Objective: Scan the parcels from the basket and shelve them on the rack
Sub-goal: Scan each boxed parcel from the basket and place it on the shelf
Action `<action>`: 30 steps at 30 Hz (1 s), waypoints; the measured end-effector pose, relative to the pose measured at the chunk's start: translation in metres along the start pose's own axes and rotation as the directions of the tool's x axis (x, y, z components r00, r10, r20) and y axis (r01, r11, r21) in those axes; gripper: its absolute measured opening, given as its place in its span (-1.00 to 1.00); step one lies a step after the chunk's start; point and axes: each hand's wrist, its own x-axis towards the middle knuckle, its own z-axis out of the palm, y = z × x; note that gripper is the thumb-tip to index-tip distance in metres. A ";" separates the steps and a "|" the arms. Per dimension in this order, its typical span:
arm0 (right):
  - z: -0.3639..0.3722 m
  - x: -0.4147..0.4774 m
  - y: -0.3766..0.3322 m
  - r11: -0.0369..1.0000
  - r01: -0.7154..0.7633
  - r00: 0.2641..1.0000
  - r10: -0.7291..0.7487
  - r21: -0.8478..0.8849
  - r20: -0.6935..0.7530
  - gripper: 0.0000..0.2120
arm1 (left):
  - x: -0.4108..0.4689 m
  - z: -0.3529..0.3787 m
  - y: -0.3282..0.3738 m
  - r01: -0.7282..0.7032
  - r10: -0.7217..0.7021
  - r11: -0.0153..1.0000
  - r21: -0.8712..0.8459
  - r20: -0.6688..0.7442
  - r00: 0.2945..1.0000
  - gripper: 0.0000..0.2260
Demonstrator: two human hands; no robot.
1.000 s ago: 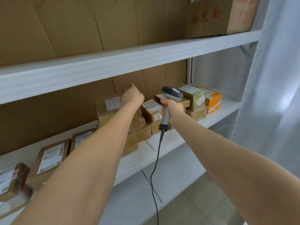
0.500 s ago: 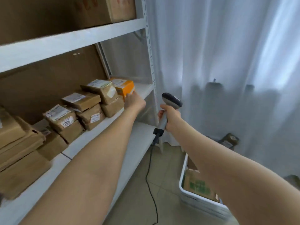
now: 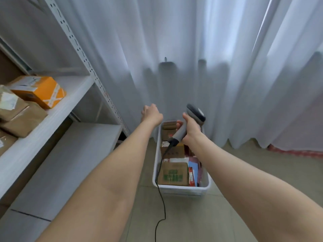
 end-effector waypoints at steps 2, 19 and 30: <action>-0.013 0.020 -0.008 1.000 0.011 0.999 -0.011 0.004 -0.047 -0.77 | 0.015 0.023 0.008 -0.004 0.003 1.000 0.011 0.039 0.999 -0.58; -0.090 0.243 -0.016 0.995 -0.082 0.937 0.059 -0.051 -0.343 -0.78 | 0.184 0.236 0.002 -0.013 -0.010 0.998 0.056 0.395 0.919 -0.47; -0.152 0.409 -0.042 0.992 -0.110 0.928 0.078 -0.068 -0.365 -0.79 | 0.285 0.391 0.032 -0.041 0.012 0.998 0.057 0.435 0.900 -0.37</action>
